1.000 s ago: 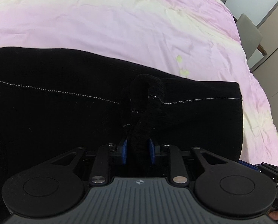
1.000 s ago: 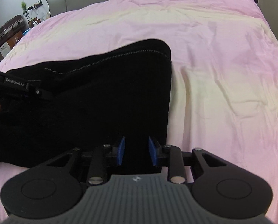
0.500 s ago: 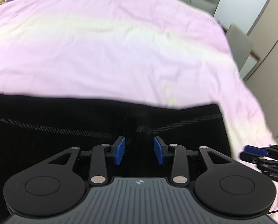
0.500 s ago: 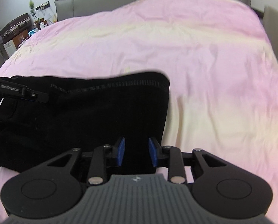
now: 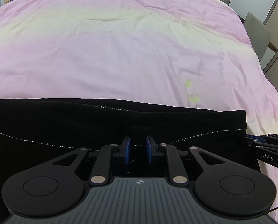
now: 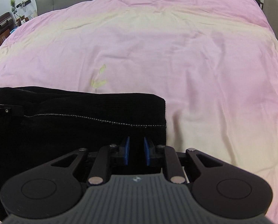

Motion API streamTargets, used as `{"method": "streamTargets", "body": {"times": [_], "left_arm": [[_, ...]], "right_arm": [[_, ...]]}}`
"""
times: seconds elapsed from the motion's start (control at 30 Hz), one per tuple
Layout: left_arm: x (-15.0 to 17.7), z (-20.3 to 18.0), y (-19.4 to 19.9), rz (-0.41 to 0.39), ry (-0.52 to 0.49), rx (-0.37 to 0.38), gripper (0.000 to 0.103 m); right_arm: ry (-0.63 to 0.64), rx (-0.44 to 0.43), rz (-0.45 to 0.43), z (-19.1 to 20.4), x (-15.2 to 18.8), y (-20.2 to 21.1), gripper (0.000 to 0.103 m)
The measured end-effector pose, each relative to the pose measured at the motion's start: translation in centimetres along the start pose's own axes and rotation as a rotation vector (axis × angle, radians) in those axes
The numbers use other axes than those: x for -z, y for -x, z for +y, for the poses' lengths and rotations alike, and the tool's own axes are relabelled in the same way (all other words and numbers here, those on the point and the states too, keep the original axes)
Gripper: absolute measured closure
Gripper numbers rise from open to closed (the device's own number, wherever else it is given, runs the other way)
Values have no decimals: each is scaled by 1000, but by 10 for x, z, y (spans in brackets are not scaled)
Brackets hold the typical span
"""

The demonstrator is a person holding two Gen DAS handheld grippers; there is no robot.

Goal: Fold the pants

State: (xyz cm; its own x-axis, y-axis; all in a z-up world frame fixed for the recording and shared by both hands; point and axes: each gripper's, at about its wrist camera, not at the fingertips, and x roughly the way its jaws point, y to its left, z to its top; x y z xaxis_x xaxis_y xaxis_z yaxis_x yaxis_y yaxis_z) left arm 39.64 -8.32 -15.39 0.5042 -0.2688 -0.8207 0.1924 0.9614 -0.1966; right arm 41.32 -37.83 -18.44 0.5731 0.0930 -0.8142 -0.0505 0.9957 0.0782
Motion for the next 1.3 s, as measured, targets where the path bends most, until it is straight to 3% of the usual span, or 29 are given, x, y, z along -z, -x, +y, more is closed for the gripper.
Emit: {"method": "streamTargets", "body": {"times": [0.1, 0.27, 0.5, 0.77, 1.03, 1.23, 1.3], "left_arm": [[3, -2, 16, -32, -20, -8, 70], [14, 21, 60, -28, -68, -18, 69], [31, 102, 138, -30, -58, -149, 52], [57, 195, 196, -24, 57, -279, 40], [95, 296, 200, -52, 384, -309, 31], [119, 348, 174, -90, 675, -177, 30], [125, 359, 166, -121, 742, -129, 20]], "right_arm": [[31, 16, -23, 5, -2, 16, 87], [113, -61, -40, 28, 6, 51, 80], [377, -228, -2, 101, 12, 79, 77], [627, -256, 38, 171, 2, 75, 77], [944, -231, 85, 212, -4, 50, 77], [1064, -236, 185, 234, -8, 24, 77], [1088, -239, 208, 239, -10, 17, 77]]}}
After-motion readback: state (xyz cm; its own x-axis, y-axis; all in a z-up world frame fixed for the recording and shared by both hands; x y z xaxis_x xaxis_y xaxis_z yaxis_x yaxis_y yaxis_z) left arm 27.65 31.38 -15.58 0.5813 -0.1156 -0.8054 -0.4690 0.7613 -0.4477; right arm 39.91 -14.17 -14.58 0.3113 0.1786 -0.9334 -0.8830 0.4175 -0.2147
